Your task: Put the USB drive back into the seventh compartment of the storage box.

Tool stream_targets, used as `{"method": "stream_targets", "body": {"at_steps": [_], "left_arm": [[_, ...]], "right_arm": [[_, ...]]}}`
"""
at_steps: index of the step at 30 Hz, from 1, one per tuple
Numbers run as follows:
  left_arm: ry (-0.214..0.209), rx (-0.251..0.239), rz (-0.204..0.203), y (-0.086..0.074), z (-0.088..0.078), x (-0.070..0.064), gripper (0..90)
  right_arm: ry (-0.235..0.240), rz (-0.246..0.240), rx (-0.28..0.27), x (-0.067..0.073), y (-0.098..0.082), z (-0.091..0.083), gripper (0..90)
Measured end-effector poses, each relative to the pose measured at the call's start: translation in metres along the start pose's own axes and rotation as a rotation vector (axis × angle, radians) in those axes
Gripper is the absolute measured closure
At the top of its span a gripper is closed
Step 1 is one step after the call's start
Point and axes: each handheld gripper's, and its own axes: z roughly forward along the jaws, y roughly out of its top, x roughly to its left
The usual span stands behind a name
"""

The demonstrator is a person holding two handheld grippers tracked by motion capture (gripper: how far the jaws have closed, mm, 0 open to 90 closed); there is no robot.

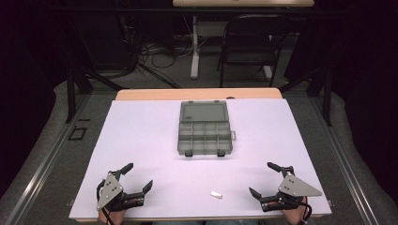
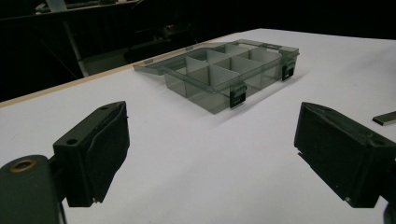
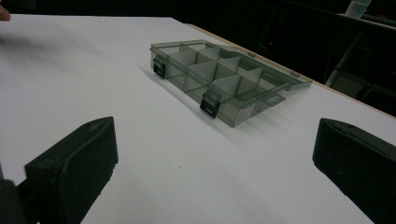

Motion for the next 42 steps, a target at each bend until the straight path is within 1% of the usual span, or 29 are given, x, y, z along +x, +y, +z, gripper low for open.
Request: {"method": "stream_targets", "body": {"at_steps": [2, 4, 6, 8, 10, 11, 12, 13, 16, 18, 22, 25, 28, 31, 36, 42], "left_arm": [[0.002, 0.002, -0.003, 0.0, 0.0, 0.0, 10.6], [0.002, 0.002, -0.005, 0.0, 0.0, 0.0, 10.6], [0.004, 0.002, -0.002, 0.0, 0.001, 0.001, 10.6], [0.004, 0.0, -0.003, 0.0, 0.001, 0.001, 10.6], [0.0, -0.002, -0.018, -0.001, 0.002, 0.001, 10.7], [0.0, -0.002, -0.018, -0.001, 0.002, 0.001, 10.7], [0.007, 0.002, -0.017, -0.001, 0.002, 0.001, 10.7], [0.008, 0.001, -0.017, 0.0, 0.002, 0.001, 10.7], [0.008, -0.003, -0.015, 0.0, 0.002, 0.002, 10.7], [0.009, 0.0, -0.02, 0.0, 0.002, 0.002, 10.7], [0.011, 0.004, -0.013, 0.0, 0.002, 0.002, 10.7], [0.01, 0.009, -0.009, 0.0, 0.003, 0.001, 10.7], [0.01, 0.007, -0.014, 0.0, 0.003, 0.001, 10.7], [0.01, 0.011, -0.013, 0.0, 0.003, 0.001, 10.7], [0.009, 0.016, -0.011, 0.0, 0.003, 0.001, 10.7], [0.011, 0.017, -0.018, 0.0, 0.003, 0.001, 10.8]], "right_arm": [[0.0, -0.005, 0.003, -0.001, 0.0, 0.001, 0.0], [0.004, 0.005, 0.006, -0.001, 0.0, 0.001, 0.0], [0.006, 0.001, 0.013, -0.001, 0.001, 0.003, 0.0], [0.013, 0.01, 0.027, 0.0, 0.001, 0.005, 0.0], [0.032, 0.024, 0.041, 0.001, 0.002, 0.008, 0.0], [0.032, 0.024, 0.041, 0.001, 0.002, 0.008, 0.0], [0.044, 0.018, 0.065, 0.003, 0.002, 0.01, 0.0], [0.048, 0.017, 0.072, 0.003, 0.003, 0.011, 0.0], [0.056, 0.013, 0.082, 0.006, 0.005, 0.013, 0.0], [0.066, 0.02, 0.088, 0.007, 0.007, 0.015, 0.0], [0.079, 0.016, 0.097, 0.01, 0.01, 0.019, 0.0], [0.102, 0.019, 0.112, 0.014, 0.015, 0.025, 0.0], [0.111, 0.023, 0.123, 0.017, 0.016, 0.029, 0.0], [0.131, 0.032, 0.144, 0.021, 0.018, 0.034, 0.0], [0.138, 0.04, 0.165, 0.025, 0.019, 0.04, 0.0], [0.136, 0.052, 0.176, 0.03, 0.02, 0.045, 0.0]]}}
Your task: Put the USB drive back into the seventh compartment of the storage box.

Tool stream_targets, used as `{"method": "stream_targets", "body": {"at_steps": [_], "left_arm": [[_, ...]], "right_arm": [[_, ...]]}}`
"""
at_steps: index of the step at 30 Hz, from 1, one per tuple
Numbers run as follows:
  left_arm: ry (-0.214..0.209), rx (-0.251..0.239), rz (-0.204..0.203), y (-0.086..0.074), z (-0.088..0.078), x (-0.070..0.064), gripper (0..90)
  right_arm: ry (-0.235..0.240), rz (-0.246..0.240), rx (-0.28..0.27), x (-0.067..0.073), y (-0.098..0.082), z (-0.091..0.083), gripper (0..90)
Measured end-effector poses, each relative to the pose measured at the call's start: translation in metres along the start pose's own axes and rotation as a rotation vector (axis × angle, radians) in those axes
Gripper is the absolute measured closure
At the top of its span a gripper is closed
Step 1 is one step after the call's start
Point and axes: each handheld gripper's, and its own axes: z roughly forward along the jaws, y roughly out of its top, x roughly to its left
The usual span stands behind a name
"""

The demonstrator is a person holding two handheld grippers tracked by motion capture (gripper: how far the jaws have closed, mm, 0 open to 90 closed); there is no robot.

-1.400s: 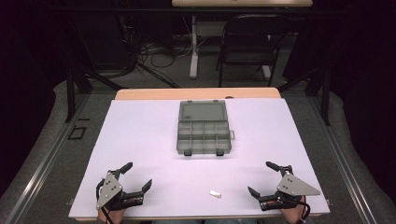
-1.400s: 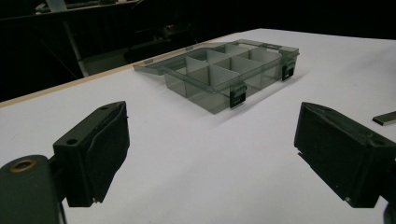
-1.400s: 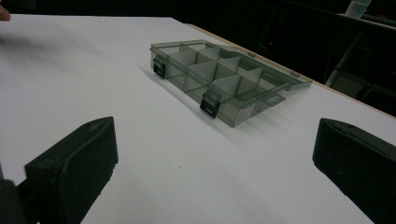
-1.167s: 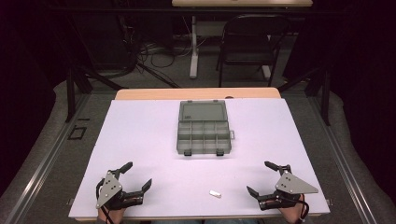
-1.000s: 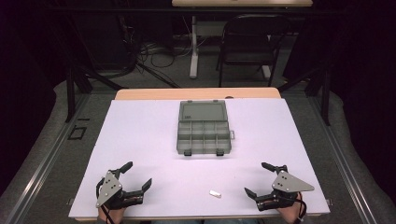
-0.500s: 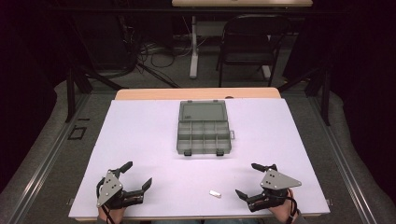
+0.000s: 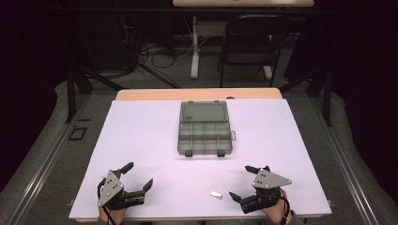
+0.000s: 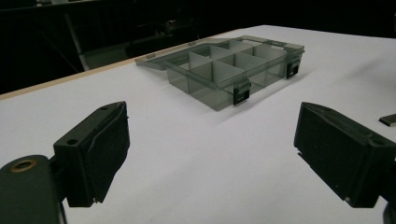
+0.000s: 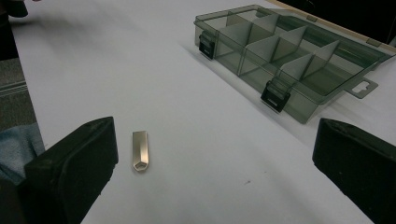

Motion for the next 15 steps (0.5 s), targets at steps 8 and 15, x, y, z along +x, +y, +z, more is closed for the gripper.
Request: {"method": "stream_targets", "body": {"at_steps": [8, 15], "left_arm": [[-0.002, 0.004, -0.005, 0.0001, 0.0004, -0.0004, 10.7], [-0.001, 0.013, 0.001, 0.0004, 0.0003, -0.0003, 10.7]], "right_arm": [[0.012, 0.008, 0.001, 0.0058, 0.0017, 0.0059, 0.0], [0.017, 0.009, 0.001, 0.0088, 0.0024, 0.0087, 0.0]]}}
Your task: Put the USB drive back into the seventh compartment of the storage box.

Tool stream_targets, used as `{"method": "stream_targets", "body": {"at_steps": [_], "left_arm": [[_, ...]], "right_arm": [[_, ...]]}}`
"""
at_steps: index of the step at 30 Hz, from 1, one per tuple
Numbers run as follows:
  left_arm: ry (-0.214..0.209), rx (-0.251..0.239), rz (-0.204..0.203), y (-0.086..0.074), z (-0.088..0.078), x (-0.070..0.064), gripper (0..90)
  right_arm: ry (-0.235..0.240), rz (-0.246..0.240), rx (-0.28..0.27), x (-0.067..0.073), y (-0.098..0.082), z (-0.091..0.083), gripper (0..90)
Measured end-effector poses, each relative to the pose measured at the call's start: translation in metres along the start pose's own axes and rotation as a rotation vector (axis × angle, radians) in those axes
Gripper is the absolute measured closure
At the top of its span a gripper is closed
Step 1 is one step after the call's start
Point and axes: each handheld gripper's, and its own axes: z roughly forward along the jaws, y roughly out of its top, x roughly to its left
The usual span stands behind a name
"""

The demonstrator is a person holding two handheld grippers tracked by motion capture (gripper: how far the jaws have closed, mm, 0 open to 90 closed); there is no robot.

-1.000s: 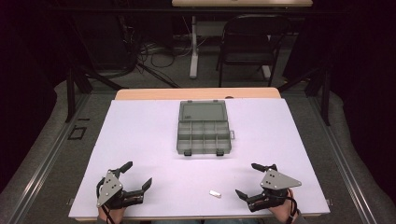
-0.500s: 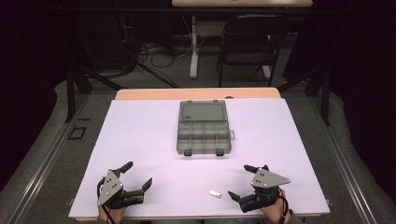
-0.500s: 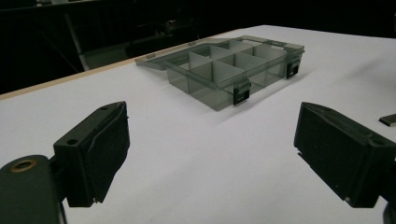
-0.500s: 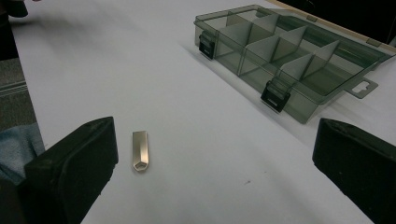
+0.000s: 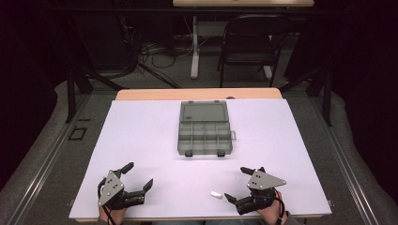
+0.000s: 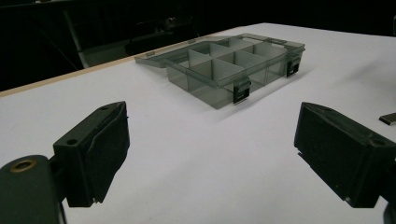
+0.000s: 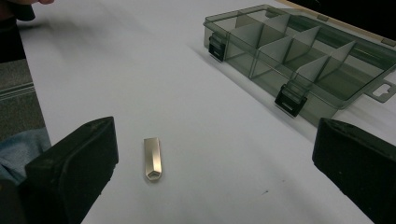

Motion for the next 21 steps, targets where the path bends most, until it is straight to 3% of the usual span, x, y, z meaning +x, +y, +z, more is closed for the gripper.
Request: {"method": "stream_targets", "body": {"at_steps": [21], "left_arm": [[0.009, -0.002, 0.001, 0.0, 0.0, 0.0, 10.6]], "right_arm": [[0.033, 0.019, 0.051, 0.013, -0.002, 0.019, 0.0]]}}
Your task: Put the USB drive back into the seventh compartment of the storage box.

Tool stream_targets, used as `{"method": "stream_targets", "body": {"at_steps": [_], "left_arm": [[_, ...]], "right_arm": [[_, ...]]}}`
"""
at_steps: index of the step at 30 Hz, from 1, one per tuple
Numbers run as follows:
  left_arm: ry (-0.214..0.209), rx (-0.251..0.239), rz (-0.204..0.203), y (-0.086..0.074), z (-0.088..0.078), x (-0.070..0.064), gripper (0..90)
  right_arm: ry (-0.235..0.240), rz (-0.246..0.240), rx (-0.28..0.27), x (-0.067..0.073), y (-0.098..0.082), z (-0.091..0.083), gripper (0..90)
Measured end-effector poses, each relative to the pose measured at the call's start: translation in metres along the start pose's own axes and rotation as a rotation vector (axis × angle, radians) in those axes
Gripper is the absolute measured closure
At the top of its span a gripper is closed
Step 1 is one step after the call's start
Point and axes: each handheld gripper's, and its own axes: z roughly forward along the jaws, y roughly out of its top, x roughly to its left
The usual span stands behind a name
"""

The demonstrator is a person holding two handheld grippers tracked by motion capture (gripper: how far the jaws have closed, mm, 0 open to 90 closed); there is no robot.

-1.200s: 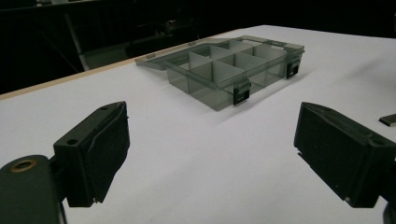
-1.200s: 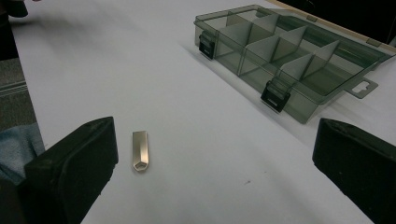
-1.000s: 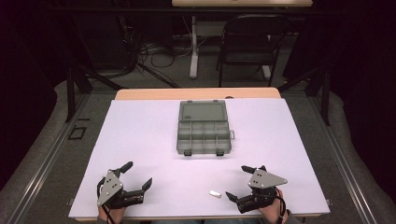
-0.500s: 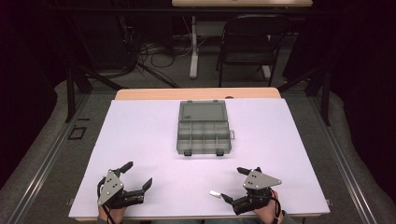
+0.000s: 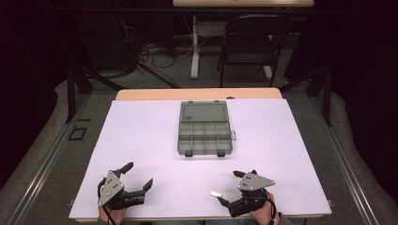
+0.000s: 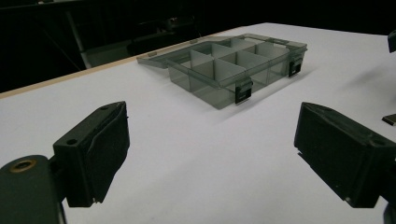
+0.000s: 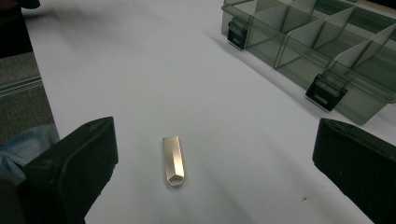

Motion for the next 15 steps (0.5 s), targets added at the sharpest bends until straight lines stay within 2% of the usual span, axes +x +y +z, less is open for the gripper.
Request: {"method": "stream_targets", "body": {"at_steps": [15], "left_arm": [[-0.005, 0.0, -0.003, 0.0, 0.0, 0.0, 10.6]], "right_arm": [[0.038, -0.001, 0.039, 0.004, -0.002, 0.011, 0.0]]}}
